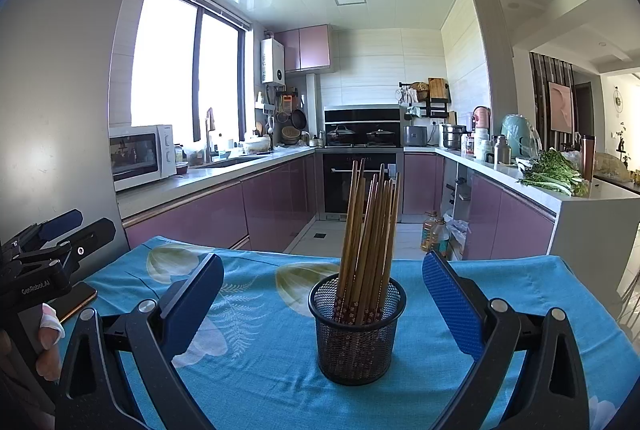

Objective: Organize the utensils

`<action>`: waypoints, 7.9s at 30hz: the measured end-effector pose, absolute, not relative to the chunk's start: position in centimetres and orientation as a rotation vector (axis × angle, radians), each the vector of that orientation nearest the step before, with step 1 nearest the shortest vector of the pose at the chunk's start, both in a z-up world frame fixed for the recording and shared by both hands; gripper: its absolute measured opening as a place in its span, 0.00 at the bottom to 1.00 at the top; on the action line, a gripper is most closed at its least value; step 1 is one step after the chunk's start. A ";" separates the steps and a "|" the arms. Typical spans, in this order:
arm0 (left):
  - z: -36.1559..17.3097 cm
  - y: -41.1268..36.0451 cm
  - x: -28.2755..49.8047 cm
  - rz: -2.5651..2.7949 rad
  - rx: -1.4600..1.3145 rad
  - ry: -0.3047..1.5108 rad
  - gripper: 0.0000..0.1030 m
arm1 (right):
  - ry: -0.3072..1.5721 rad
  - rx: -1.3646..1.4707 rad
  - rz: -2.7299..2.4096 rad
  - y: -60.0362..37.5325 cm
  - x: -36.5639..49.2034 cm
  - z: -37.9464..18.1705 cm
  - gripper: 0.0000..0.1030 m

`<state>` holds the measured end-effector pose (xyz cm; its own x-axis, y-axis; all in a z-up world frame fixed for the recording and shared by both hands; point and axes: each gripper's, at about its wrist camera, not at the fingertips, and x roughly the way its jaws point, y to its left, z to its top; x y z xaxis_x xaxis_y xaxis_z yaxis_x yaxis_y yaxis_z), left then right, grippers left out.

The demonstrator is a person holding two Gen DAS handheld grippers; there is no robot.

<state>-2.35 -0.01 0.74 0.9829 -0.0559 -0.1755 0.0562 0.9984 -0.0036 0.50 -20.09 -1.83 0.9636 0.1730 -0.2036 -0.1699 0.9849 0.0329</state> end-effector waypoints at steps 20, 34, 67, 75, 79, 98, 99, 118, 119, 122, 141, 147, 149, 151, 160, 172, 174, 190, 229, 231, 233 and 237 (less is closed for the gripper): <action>1.0 -0.3 -2.2 -0.060 -0.002 0.175 0.95 | 0.207 0.020 0.168 -20.3 0.4 -1.8 0.94; 0.9 -0.4 -2.2 -0.061 -0.003 0.176 0.94 | 0.205 0.019 0.168 -20.5 0.5 -1.6 0.94; 0.9 -0.5 -1.9 -0.060 0.000 0.182 0.94 | 0.201 0.021 0.164 -20.4 0.6 -1.5 0.94; 0.9 -0.6 -1.9 -0.061 0.000 0.182 0.94 | 0.200 0.027 0.161 -20.6 0.7 -1.6 0.94; 0.9 -0.6 -1.8 -0.061 0.000 0.181 0.94 | 0.200 0.028 0.160 -20.6 0.7 -1.7 0.94; 0.8 -0.6 -1.8 -0.061 0.000 0.181 0.94 | 0.197 0.031 0.157 -20.7 0.5 -1.7 0.94; 0.8 -0.6 -1.8 -0.061 0.001 0.181 0.94 | 0.197 0.031 0.156 -20.7 0.5 -1.7 0.94; 0.7 -0.8 -1.8 -0.057 0.003 0.175 0.95 | 0.185 0.034 0.139 -20.6 0.4 -1.6 0.94; 0.7 -0.8 -1.7 -0.055 0.005 0.174 0.95 | 0.184 0.034 0.138 -20.6 0.4 -1.6 0.94; 0.6 -0.9 -1.6 -0.054 0.008 0.172 0.95 | 0.183 0.034 0.136 -20.6 0.3 -1.6 0.94; 0.6 -1.0 -1.6 -0.050 0.010 0.163 0.94 | 0.176 0.035 0.132 -20.6 0.0 -1.6 0.94; 0.6 -1.0 -1.6 -0.048 0.012 0.162 0.95 | 0.176 0.036 0.132 -20.6 0.0 -1.6 0.94; 0.6 -1.0 -1.6 -0.049 0.011 0.162 0.94 | 0.177 0.035 0.131 -20.6 0.0 -1.5 0.94; 0.6 -1.0 -1.6 -0.048 0.011 0.162 0.94 | 0.176 0.035 0.131 -20.6 -0.1 -1.5 0.94; 0.5 -1.0 -1.5 -0.048 0.013 0.162 0.94 | 0.176 0.036 0.131 -20.7 -0.1 -1.6 0.94; 0.5 -1.0 -1.6 -0.047 0.013 0.163 0.95 | 0.176 0.040 0.128 -20.7 -0.1 -1.6 0.94; 0.5 -1.0 -1.6 -0.046 0.014 0.162 0.94 | 0.178 0.040 0.128 -20.7 0.0 -1.6 0.94; 0.5 -0.7 -1.9 -0.036 0.015 0.156 0.94 | 0.181 0.043 0.126 -20.9 -0.1 -1.7 0.94; -13.1 10.4 14.5 0.107 0.001 0.925 0.94 | 0.925 0.078 -0.180 -39.2 13.1 -13.4 0.95; -13.2 10.7 14.7 0.100 -0.011 0.927 0.95 | 0.925 0.079 -0.180 -39.3 13.1 -13.1 0.95; -13.3 10.5 15.0 0.103 -0.004 0.928 0.95 | 0.925 0.079 -0.179 -39.3 13.2 -13.1 0.95; -13.3 10.2 15.2 0.103 -0.003 0.928 0.95 | 0.925 0.079 -0.179 -39.3 13.1 -13.2 0.95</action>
